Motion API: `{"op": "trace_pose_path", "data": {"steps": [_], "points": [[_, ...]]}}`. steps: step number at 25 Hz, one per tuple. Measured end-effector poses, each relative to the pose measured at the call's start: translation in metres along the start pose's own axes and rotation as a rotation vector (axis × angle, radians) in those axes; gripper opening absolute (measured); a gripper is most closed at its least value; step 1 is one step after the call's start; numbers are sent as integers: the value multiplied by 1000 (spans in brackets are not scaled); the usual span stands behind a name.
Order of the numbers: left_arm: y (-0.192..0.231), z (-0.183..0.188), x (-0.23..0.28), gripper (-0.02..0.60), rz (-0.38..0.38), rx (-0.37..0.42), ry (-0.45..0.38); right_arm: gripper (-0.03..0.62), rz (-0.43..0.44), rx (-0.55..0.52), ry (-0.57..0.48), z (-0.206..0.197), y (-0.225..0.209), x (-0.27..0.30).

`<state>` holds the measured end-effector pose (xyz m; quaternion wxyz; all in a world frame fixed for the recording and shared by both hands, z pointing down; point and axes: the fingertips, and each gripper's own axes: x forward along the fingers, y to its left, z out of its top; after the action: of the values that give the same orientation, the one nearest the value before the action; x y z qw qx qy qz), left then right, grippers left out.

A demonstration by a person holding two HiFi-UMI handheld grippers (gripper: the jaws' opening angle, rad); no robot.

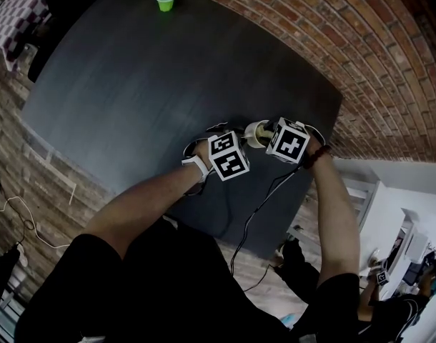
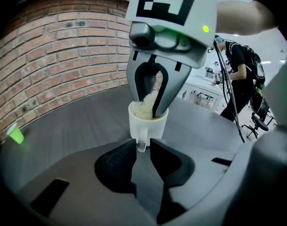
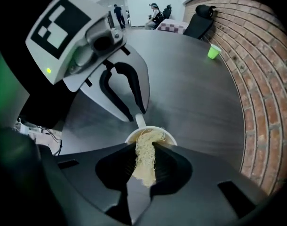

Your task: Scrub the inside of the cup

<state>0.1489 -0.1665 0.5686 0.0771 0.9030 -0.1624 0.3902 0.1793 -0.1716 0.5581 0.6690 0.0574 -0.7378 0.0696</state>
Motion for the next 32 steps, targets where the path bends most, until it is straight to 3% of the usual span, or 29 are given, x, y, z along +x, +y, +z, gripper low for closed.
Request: {"op": "trace_pose_path", "data": {"steps": [5, 7, 9, 12, 17, 20, 26, 32], "points": [[2, -1, -1, 101, 9, -18, 3, 89, 120, 136, -146, 6, -2, -61], [2, 0, -3, 101, 11, -25, -3, 89, 79, 178, -222, 10, -13, -94], [2, 1, -6, 101, 13, -29, -11, 89, -50, 220, -256, 8, -30, -120], [1, -2, -8, 101, 12, -40, -15, 91, -178, 340, -223, -2, -39, -121], [-3, -4, -10, 101, 9, -45, -21, 89, -103, 570, -175, -4, -12, -57], [-4, -6, -12, 101, 10, -51, -22, 89, -137, 664, -147, -5, -13, -29], [-11, -7, -18, 101, 6, -63, -28, 89, -211, 617, 21, -8, -18, 10], [-7, 0, -33, 101, 29, -80, -66, 89, -234, 642, 19, -24, -20, -18]]}}
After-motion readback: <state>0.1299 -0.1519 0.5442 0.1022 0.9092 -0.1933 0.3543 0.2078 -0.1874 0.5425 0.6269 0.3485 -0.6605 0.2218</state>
